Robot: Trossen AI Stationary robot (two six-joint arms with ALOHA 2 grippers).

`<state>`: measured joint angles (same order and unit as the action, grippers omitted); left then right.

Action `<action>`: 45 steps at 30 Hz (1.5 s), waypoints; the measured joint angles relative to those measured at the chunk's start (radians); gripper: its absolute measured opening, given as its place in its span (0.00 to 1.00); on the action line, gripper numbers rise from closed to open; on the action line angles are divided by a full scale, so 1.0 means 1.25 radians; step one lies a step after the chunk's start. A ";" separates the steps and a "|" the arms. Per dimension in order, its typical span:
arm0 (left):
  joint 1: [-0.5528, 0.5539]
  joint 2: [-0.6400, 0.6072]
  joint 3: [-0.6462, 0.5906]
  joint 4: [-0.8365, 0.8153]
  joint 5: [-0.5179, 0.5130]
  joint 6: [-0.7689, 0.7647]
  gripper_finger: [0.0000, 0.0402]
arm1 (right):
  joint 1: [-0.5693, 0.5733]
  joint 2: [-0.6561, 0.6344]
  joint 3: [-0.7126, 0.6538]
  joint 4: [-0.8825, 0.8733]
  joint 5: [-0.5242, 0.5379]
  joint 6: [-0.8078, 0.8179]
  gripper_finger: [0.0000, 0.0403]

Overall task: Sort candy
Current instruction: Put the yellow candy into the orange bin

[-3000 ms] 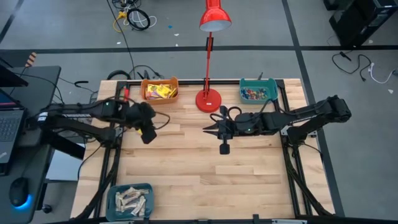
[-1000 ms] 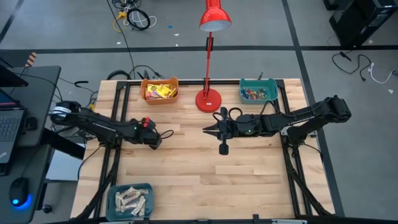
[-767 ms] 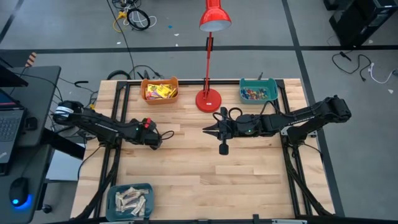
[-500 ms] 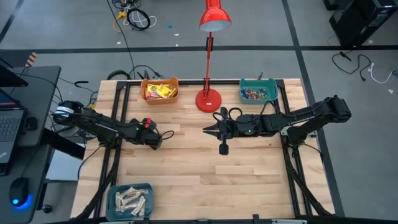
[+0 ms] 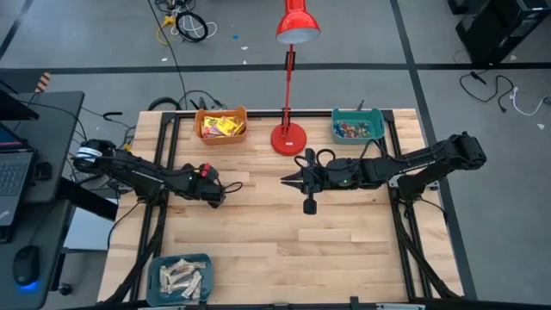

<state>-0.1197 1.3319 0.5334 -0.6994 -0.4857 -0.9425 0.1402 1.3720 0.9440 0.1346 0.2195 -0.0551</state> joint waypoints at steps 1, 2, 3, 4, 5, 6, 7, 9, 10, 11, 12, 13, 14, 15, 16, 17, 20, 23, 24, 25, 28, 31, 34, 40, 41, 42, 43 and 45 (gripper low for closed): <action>0.000 0.000 0.006 0.001 0.000 0.011 0.00 | 0.000 0.000 0.000 0.000 0.000 0.000 0.06; -0.001 0.000 0.014 0.000 0.000 0.022 0.00 | 0.000 0.000 0.000 -0.001 0.000 0.000 0.06; -0.001 -0.001 0.021 0.000 0.000 0.035 0.00 | 0.000 0.000 0.000 -0.002 0.000 0.000 0.06; -0.001 -0.004 0.031 0.000 0.000 0.046 0.00 | 0.000 0.000 0.000 -0.002 0.000 0.000 0.06; -0.002 -0.008 0.041 0.000 -0.001 0.061 0.00 | 0.000 0.000 0.000 -0.002 0.000 0.000 0.06; -0.005 -0.012 0.052 0.001 -0.005 0.072 0.00 | 0.000 0.000 0.000 -0.002 0.000 0.000 0.06; -0.009 -0.018 0.062 0.001 -0.012 0.082 0.00 | 0.000 0.000 0.000 -0.002 0.000 0.000 0.06; -0.018 -0.034 0.084 -0.001 -0.019 0.105 0.00 | 0.000 0.000 0.000 -0.002 0.000 0.000 0.06; -0.024 -0.045 0.095 0.001 -0.022 0.118 0.00 | 0.000 0.000 0.000 -0.003 0.000 0.000 0.06; -0.030 -0.057 0.106 0.002 -0.026 0.127 0.00 | 0.000 0.000 0.000 -0.004 0.000 0.000 0.06; -0.037 -0.071 0.114 0.002 -0.032 0.142 0.00 | 0.000 0.000 0.000 -0.004 0.000 0.000 0.06; -0.044 -0.084 0.123 0.003 -0.037 0.150 0.00 | 0.000 0.000 0.000 -0.005 0.000 0.000 0.06; -0.050 -0.099 0.132 0.006 -0.040 0.163 0.00 | 0.000 0.000 0.000 -0.007 0.000 0.000 0.06; -0.056 -0.118 0.138 0.008 -0.042 0.171 0.00 | 0.000 0.000 0.000 -0.007 0.000 0.000 0.06; -0.060 -0.134 0.143 0.008 -0.042 0.181 0.00 | 0.000 0.000 0.000 -0.008 0.000 0.000 0.06; -0.064 -0.150 0.146 0.018 -0.043 0.189 0.00 | 0.000 0.000 0.000 -0.008 0.000 0.000 0.06; -0.077 -0.197 0.147 0.049 -0.044 0.219 0.00 | 0.000 0.000 0.000 -0.008 0.000 0.000 0.06; -0.090 -0.231 0.147 0.095 -0.044 0.249 0.00 | 0.000 0.000 0.000 -0.007 0.000 0.000 0.06; -0.092 -0.237 0.147 0.104 -0.043 0.255 0.00 | 0.000 0.000 0.000 -0.008 0.000 0.000 0.06; -0.095 -0.240 0.147 0.119 -0.043 0.264 0.00 | 0.000 0.000 0.000 -0.010 0.000 0.000 0.06; -0.102 -0.244 0.147 0.126 -0.031 0.278 0.00 | 0.000 0.000 0.000 -0.013 0.000 0.001 0.06; -0.107 -0.233 0.147 0.129 0.050 0.351 0.00 | 0.000 0.000 0.000 -0.014 0.000 0.001 0.06; -0.117 -0.209 0.135 0.170 0.118 0.391 0.01 | 0.000 0.000 0.000 -0.014 0.000 0.001 0.06; -0.105 -0.141 0.102 0.309 0.081 0.400 0.06 | 0.000 0.000 0.000 -0.014 0.000 0.003 0.06; -0.099 -0.131 0.102 0.320 0.078 0.408 0.07 | 0.000 0.000 0.000 -0.014 0.000 0.003 0.06; -0.090 -0.122 0.101 0.323 0.077 0.417 0.08 | 0.000 0.000 0.000 -0.014 0.000 0.003 0.06; -0.081 -0.111 0.101 0.329 0.075 0.427 0.09 | 0.000 0.000 0.000 -0.015 0.000 0.003 0.06; -0.063 -0.091 0.101 0.342 0.073 0.443 0.13 | 0.000 0.000 0.000 -0.016 0.000 0.003 0.06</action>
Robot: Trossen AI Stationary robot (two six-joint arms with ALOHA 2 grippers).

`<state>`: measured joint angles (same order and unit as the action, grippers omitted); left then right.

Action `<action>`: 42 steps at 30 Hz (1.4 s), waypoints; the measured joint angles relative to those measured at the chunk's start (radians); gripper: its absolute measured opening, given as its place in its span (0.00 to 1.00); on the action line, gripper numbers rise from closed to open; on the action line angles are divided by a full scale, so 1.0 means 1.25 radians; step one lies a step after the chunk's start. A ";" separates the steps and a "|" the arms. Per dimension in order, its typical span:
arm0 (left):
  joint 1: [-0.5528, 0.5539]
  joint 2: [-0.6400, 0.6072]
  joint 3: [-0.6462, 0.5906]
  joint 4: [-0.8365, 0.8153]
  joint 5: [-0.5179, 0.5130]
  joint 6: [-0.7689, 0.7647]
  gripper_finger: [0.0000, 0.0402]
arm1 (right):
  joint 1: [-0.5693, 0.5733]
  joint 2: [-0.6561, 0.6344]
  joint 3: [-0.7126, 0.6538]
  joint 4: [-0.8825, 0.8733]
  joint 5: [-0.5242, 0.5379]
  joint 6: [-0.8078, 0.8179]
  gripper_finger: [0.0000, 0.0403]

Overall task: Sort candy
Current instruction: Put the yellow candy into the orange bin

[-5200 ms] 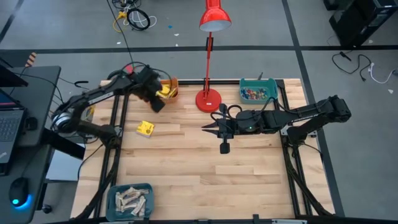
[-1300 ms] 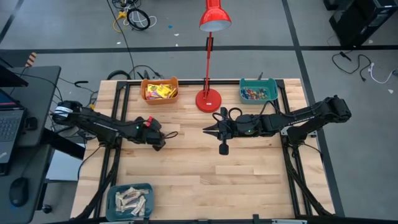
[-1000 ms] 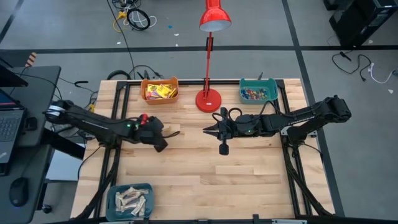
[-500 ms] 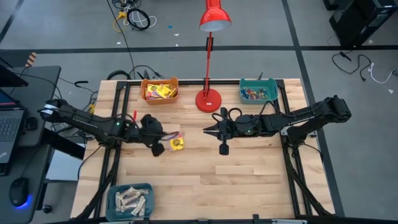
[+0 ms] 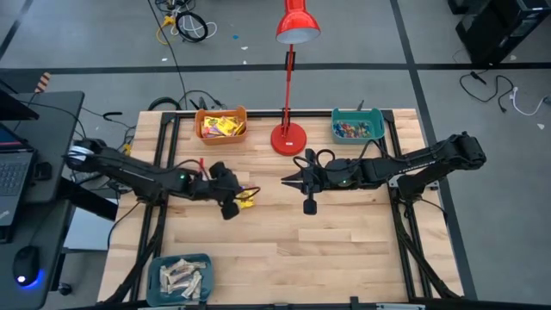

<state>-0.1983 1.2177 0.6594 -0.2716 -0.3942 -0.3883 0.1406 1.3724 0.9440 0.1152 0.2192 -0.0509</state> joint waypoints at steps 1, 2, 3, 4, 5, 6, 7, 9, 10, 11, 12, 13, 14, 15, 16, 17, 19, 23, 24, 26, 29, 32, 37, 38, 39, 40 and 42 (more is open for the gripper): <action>0.011 0.007 0.000 -0.003 0.000 0.005 0.15 | 0.000 0.000 0.000 -0.002 0.000 0.002 0.06; 0.022 0.015 -0.001 -0.002 0.000 0.007 0.17 | 0.000 0.000 0.000 -0.004 0.000 0.004 0.06; 0.034 0.024 0.000 0.000 0.000 0.008 0.19 | 0.001 0.000 0.000 -0.005 0.000 0.006 0.06; 0.044 0.032 0.000 -0.004 0.001 0.009 0.21 | 0.001 0.000 0.000 -0.008 0.000 0.006 0.06; 0.054 0.042 -0.001 -0.006 0.005 0.012 0.23 | 0.001 0.000 0.000 -0.009 0.000 0.006 0.06; 0.063 0.051 -0.001 -0.002 0.015 0.014 0.25 | 0.002 0.000 0.000 -0.009 0.000 0.006 0.06; 0.072 0.059 -0.001 0.000 0.024 0.017 0.27 | 0.002 0.000 0.000 -0.010 0.000 0.006 0.06; 0.088 0.077 -0.001 0.000 0.058 0.032 0.31 | 0.002 0.000 0.000 -0.011 0.000 0.006 0.06; 0.095 0.087 -0.001 0.001 0.068 0.038 0.33 | 0.002 0.000 0.000 -0.011 0.000 0.006 0.06; 0.101 0.096 -0.001 0.001 0.082 0.044 0.34 | 0.002 0.000 0.000 -0.011 0.000 0.006 0.06; 0.108 0.106 -0.001 0.001 0.085 0.054 0.36 | 0.002 0.000 0.000 -0.012 0.000 0.006 0.06; 0.114 0.115 -0.001 0.009 0.092 0.060 0.37 | 0.002 0.000 0.000 -0.013 0.000 0.006 0.06; 0.119 0.125 -0.001 0.022 0.095 0.070 0.38 | 0.002 0.000 0.000 -0.016 0.000 0.006 0.06; 0.124 0.134 -0.001 0.030 0.096 0.078 0.40 | 0.002 0.000 0.000 -0.016 0.000 0.006 0.06; 0.130 0.142 -0.001 0.038 0.101 0.088 0.41 | 0.002 0.000 0.000 -0.017 0.000 0.006 0.06; 0.136 0.150 -0.001 0.051 0.109 0.098 0.42 | 0.002 0.000 0.000 -0.019 0.000 0.006 0.06; 0.149 0.166 -0.001 0.074 0.129 0.117 0.44 | 0.002 0.000 0.000 -0.024 0.000 0.006 0.06; 0.183 0.206 -0.001 0.098 0.171 0.140 0.45 | 0.002 0.000 0.000 -0.036 0.000 0.006 0.06; 0.192 0.217 -0.001 0.099 0.180 0.140 0.46 | 0.002 0.000 0.000 -0.040 0.000 0.006 0.06; 0.206 0.239 -0.001 0.103 0.186 0.141 0.46 | 0.002 0.000 0.000 -0.046 0.000 0.006 0.06; 0.221 0.265 -0.001 0.106 0.186 0.143 0.46 | 0.002 0.000 0.000 -0.054 0.000 0.006 0.06; 0.228 0.285 0.001 0.116 0.188 0.144 0.46 | 0.002 0.000 0.000 -0.055 0.000 0.005 0.06; 0.229 0.297 0.002 0.124 0.210 0.160 0.45 | 0.002 0.000 0.000 -0.054 0.000 0.004 0.06; 0.228 0.297 0.002 0.125 0.210 0.160 0.44 | 0.002 0.000 0.000 -0.054 0.000 0.004 0.06; 0.228 0.297 0.002 0.125 0.211 0.161 0.42 | 0.002 0.000 0.000 -0.054 0.000 0.004 0.06; 0.227 0.297 0.002 0.125 0.213 0.161 0.41 | 0.002 0.000 0.000 -0.054 0.000 0.003 0.06; 0.227 0.297 0.002 0.125 0.217 0.161 0.36 | 0.002 0.000 0.000 -0.054 0.000 0.003 0.06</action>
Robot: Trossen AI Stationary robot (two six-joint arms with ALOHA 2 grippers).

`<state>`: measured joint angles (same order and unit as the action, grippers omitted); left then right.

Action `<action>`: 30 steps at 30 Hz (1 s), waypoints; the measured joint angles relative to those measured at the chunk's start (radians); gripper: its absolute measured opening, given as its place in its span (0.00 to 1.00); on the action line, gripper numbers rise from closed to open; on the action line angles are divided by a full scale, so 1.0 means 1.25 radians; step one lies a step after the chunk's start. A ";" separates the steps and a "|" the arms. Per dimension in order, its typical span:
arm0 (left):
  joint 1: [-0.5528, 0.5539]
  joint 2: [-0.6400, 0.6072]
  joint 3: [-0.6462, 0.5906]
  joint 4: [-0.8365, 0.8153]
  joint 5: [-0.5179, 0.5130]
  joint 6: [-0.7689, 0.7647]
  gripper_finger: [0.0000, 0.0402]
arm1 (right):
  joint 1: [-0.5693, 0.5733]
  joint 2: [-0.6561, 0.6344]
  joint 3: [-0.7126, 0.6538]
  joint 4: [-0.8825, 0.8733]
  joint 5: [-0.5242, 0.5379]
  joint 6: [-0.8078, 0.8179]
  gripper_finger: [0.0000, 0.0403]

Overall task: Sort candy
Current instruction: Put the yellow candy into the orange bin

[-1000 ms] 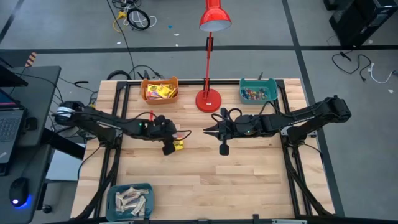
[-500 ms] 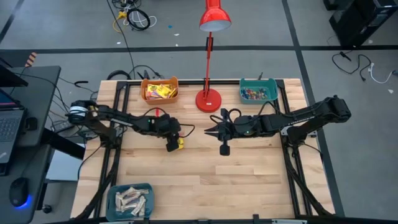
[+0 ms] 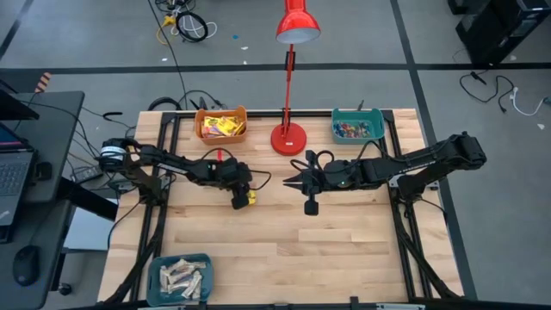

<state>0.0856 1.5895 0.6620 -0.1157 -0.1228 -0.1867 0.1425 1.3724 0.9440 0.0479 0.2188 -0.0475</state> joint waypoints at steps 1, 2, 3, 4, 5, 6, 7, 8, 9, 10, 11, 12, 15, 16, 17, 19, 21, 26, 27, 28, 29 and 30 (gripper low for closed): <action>0.000 0.000 0.000 0.000 0.003 0.000 0.33 | 0.000 0.000 0.000 0.000 0.000 0.000 0.06; 0.000 0.001 0.000 0.000 0.005 0.000 0.30 | 0.000 0.000 0.000 0.000 0.000 0.000 0.06; 0.000 0.001 -0.001 -0.001 0.005 0.000 0.26 | 0.000 0.000 0.000 0.000 0.000 0.000 0.06; 0.000 0.001 -0.001 -0.002 0.005 0.000 0.22 | 0.000 0.000 0.000 0.000 0.000 0.000 0.06; 0.000 0.001 -0.001 -0.003 0.005 0.000 0.18 | 0.000 0.000 0.000 0.000 0.000 0.000 0.06; 0.000 0.001 -0.001 -0.004 0.004 0.000 0.14 | 0.000 0.000 0.000 0.000 0.000 0.000 0.06; 0.000 0.001 -0.001 -0.004 0.004 0.000 0.09 | 0.000 0.000 0.000 0.000 0.000 0.000 0.06; -0.001 0.001 -0.001 -0.004 0.003 0.000 0.05 | 0.000 0.000 0.000 0.000 0.000 0.002 0.06; -0.001 0.001 -0.001 -0.003 0.002 -0.001 0.03 | 0.000 0.000 0.000 0.000 0.000 0.003 0.06; -0.002 0.000 -0.001 -0.003 0.000 -0.002 0.02 | 0.000 0.000 0.000 0.000 0.000 0.004 0.06; -0.003 -0.001 -0.001 -0.002 -0.003 -0.003 0.02 | 0.000 0.000 0.000 0.000 0.000 0.009 0.06; -0.007 -0.002 -0.001 0.000 -0.010 -0.003 0.01 | 0.000 0.000 0.000 0.001 0.000 0.016 0.06; -0.018 -0.011 -0.004 0.005 -0.024 -0.004 0.01 | 0.000 0.000 -0.018 0.006 0.000 0.050 0.06; -0.024 -0.016 -0.005 0.006 -0.028 -0.004 0.01 | 0.000 0.000 -0.027 0.007 0.000 0.065 0.06; -0.029 -0.023 -0.006 0.004 -0.028 -0.004 0.00 | 0.000 0.000 -0.038 0.009 0.000 0.080 0.06; -0.041 -0.037 -0.007 0.001 -0.032 -0.004 0.00 | -0.001 0.000 -0.063 0.022 0.000 0.105 0.06; -0.046 -0.053 -0.007 0.006 -0.038 -0.005 0.00 | -0.001 0.000 -0.092 0.044 0.008 0.128 0.06; -0.067 -0.086 -0.006 0.021 -0.061 -0.006 0.00 | -0.002 0.000 -0.147 0.110 0.019 0.168 0.06; -0.071 -0.094 -0.006 0.025 -0.062 -0.006 0.00 | -0.002 0.000 -0.158 0.125 0.019 0.171 0.06; -0.073 -0.101 -0.006 0.026 -0.063 -0.006 0.00 | -0.002 0.000 -0.166 0.137 0.019 0.173 0.06; -0.076 -0.107 -0.006 0.029 -0.067 -0.007 0.00 | -0.002 0.000 -0.171 0.145 0.019 0.176 0.06; -0.079 -0.114 -0.006 0.034 -0.069 -0.006 0.00 | -0.002 0.000 -0.175 0.160 0.019 0.179 0.06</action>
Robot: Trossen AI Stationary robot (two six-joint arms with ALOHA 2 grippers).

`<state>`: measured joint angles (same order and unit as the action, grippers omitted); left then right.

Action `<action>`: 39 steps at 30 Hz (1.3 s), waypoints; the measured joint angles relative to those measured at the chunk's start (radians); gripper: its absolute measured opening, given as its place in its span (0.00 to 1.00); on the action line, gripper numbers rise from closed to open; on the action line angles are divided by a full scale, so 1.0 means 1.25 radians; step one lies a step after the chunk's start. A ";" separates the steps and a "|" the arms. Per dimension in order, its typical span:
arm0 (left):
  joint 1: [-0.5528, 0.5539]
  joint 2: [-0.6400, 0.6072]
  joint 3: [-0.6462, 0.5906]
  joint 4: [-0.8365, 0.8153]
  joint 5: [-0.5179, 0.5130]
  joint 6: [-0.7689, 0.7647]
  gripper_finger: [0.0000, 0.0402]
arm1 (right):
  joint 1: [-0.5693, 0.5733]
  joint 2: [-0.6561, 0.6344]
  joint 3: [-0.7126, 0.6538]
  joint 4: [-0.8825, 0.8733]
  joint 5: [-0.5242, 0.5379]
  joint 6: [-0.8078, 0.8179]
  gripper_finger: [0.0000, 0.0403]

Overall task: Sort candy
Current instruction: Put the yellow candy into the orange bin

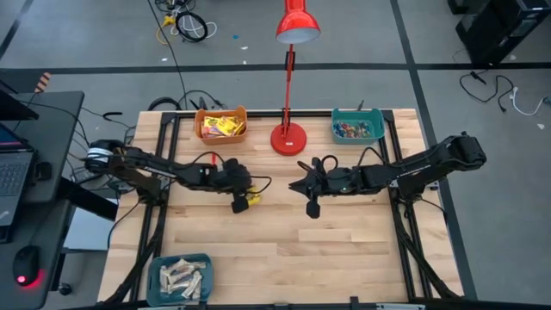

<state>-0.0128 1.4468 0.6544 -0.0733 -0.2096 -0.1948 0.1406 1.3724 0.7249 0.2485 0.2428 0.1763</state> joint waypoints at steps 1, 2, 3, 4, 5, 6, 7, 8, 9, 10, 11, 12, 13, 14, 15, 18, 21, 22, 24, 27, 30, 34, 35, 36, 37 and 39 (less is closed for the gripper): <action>-0.003 -0.008 0.000 0.001 -0.004 0.000 0.00 | 0.000 0.000 -0.004 0.010 0.004 0.001 0.06; -0.007 -0.016 0.000 0.001 -0.005 -0.001 0.00 | 0.000 0.000 -0.008 0.014 0.012 0.001 0.06; -0.010 -0.024 0.001 0.002 -0.010 -0.003 0.00 | 0.000 0.000 -0.012 0.013 0.023 0.001 0.06; -0.014 -0.029 0.001 0.002 -0.017 -0.009 0.00 | 0.000 0.000 -0.014 0.010 0.032 0.001 0.06; -0.017 -0.032 0.001 0.005 -0.026 -0.012 0.00 | 0.000 0.000 -0.016 0.011 0.038 0.001 0.06; -0.021 -0.035 0.001 0.011 -0.033 -0.015 0.00 | 0.000 0.000 -0.018 0.018 0.039 0.001 0.06; -0.025 -0.037 0.001 0.020 -0.038 -0.015 0.00 | 0.000 0.000 -0.021 0.025 0.040 0.003 0.06; -0.029 -0.038 0.001 0.035 -0.044 -0.014 0.00 | 0.001 0.002 -0.025 0.032 0.041 0.005 0.06; -0.033 -0.038 0.001 0.055 -0.045 -0.014 0.00 | 0.002 0.009 -0.027 0.044 0.042 0.006 0.06; -0.037 -0.038 0.002 0.073 -0.046 -0.014 0.00 | 0.005 0.016 -0.027 0.056 0.042 0.003 0.06; -0.040 -0.038 0.002 0.087 -0.048 -0.013 0.00 | 0.008 0.028 -0.027 0.069 0.041 -0.005 0.06; -0.044 -0.038 0.002 0.099 -0.054 -0.009 0.00 | 0.009 0.042 -0.024 0.092 0.038 -0.014 0.06; -0.046 -0.038 0.002 0.112 -0.062 0.002 0.00 | 0.013 0.057 -0.019 0.110 0.036 -0.023 0.06; -0.049 -0.038 0.002 0.124 -0.070 0.009 0.00 | 0.015 0.076 -0.017 0.126 0.035 -0.035 0.06; -0.050 -0.038 0.002 0.137 -0.072 0.015 0.00 | 0.017 0.095 -0.012 0.142 0.035 -0.045 0.06; -0.050 -0.038 0.002 0.163 -0.075 0.025 0.00 | 0.019 0.149 0.009 0.176 0.035 -0.058 0.07; -0.053 -0.039 0.002 0.179 -0.113 0.027 0.00 | 0.017 0.186 0.036 0.186 0.045 -0.057 0.09; -0.053 -0.040 0.002 0.184 -0.132 0.029 0.00 | 0.017 0.196 0.041 0.184 0.058 -0.060 0.09; -0.054 -0.053 0.002 0.184 -0.165 0.036 0.00 | 0.017 0.206 0.052 0.182 0.082 -0.073 0.10; -0.051 -0.088 0.002 0.181 -0.186 0.043 0.00 | 0.017 0.205 0.061 0.186 0.099 -0.083 0.11; -0.043 -0.147 0.003 0.175 -0.193 0.043 0.00 | 0.017 0.202 0.061 0.182 0.101 -0.087 0.11; -0.025 -0.246 0.004 0.139 -0.195 0.043 0.00 | 0.017 0.199 0.061 0.184 0.101 -0.087 0.11; -0.018 -0.272 0.003 0.125 -0.195 0.043 0.00 | 0.017 0.199 0.061 0.184 0.101 -0.087 0.11; -0.009 -0.295 0.003 0.120 -0.195 0.045 0.00 | 0.017 0.199 0.061 0.184 0.101 -0.087 0.11; 0.000 -0.317 0.004 0.113 -0.196 0.046 0.00 | 0.017 0.199 0.061 0.184 0.101 -0.087 0.11; 0.024 -0.361 0.004 0.084 -0.202 0.047 0.00 | 0.017 0.199 0.061 0.184 0.101 -0.087 0.11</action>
<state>0.0171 0.9961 0.6588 0.0314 -0.4622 -0.1366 0.1616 1.6215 0.8013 0.4781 0.3691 0.0677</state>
